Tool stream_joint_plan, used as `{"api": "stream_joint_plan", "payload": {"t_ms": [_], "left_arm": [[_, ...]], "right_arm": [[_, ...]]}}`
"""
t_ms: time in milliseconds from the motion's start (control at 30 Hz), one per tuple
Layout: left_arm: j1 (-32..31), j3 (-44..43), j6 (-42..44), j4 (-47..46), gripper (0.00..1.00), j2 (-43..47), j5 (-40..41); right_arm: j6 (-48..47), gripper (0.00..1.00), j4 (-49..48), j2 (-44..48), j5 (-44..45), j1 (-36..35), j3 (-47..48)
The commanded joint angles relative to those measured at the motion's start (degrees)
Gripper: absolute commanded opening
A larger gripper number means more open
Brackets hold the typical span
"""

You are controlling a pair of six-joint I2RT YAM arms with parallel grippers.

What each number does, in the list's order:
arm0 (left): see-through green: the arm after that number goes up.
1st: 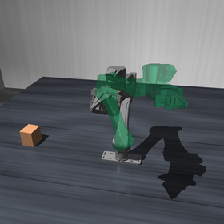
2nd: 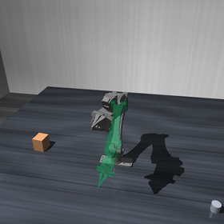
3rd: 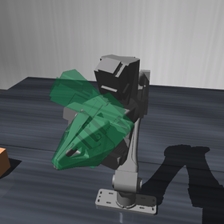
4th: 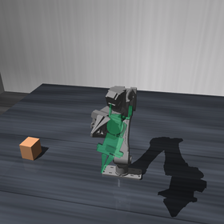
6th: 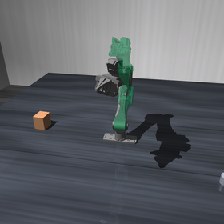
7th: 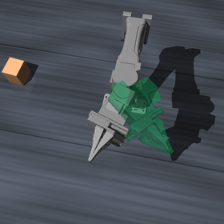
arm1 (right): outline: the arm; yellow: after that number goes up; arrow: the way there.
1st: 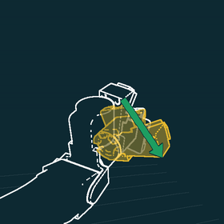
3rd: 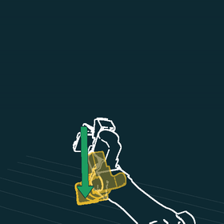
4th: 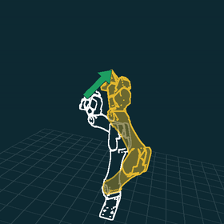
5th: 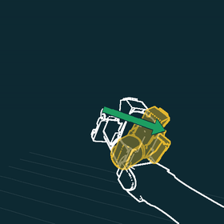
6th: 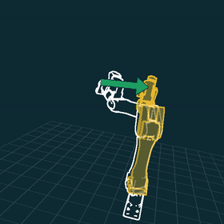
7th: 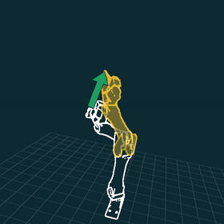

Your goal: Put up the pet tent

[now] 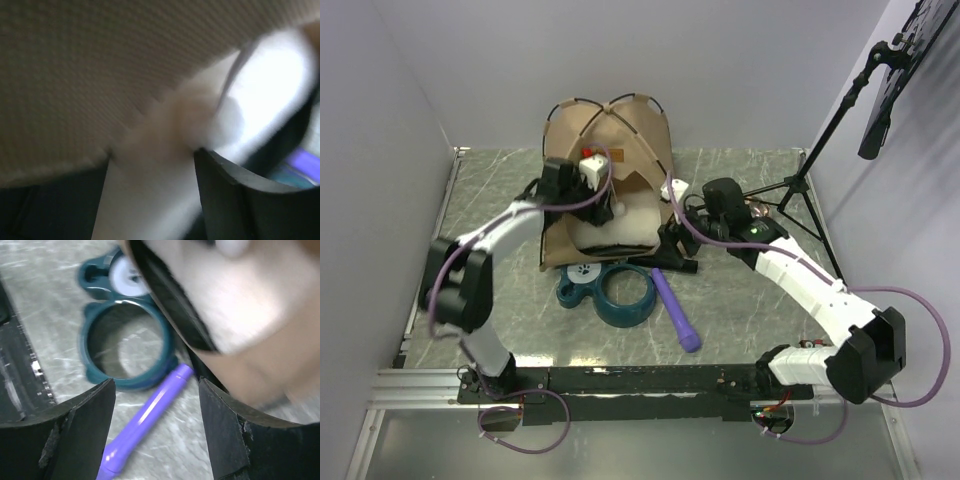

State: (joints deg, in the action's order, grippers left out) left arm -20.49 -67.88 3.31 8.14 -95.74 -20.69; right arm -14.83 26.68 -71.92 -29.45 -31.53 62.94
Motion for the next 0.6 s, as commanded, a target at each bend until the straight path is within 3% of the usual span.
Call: {"api": "stream_joint_plan", "payload": {"t_ms": [0, 133, 233, 433, 567], "left_arm": [[4.8, -18.2, 3.5, 5.3, 0.71, -12.4, 1.2], [5.4, -27.5, 4.9, 8.7, 0.73, -17.6, 0.0], [5.4, -25.6, 7.7, 11.3, 0.80, -12.7, -6.3], [5.5, -14.6, 24.4, 25.4, 0.93, 2.8, -23.7], [5.6, -8.9, 27.0, 28.5, 0.94, 10.8, -25.7]], "right_arm": [[0.0, 0.73, 1.0, -4.2, -0.4, 3.9, 4.6], [-0.5, 0.73, 0.9, -6.9, 0.9, 5.3, 6.8], [-0.5, 0.73, 2.1, -7.9, -0.5, 6.8, 8.8], [0.3, 0.73, 2.8, -5.3, -5.3, 7.4, 6.1], [0.0, 0.74, 4.7, -4.0, -5.6, 7.7, 4.9]]}}
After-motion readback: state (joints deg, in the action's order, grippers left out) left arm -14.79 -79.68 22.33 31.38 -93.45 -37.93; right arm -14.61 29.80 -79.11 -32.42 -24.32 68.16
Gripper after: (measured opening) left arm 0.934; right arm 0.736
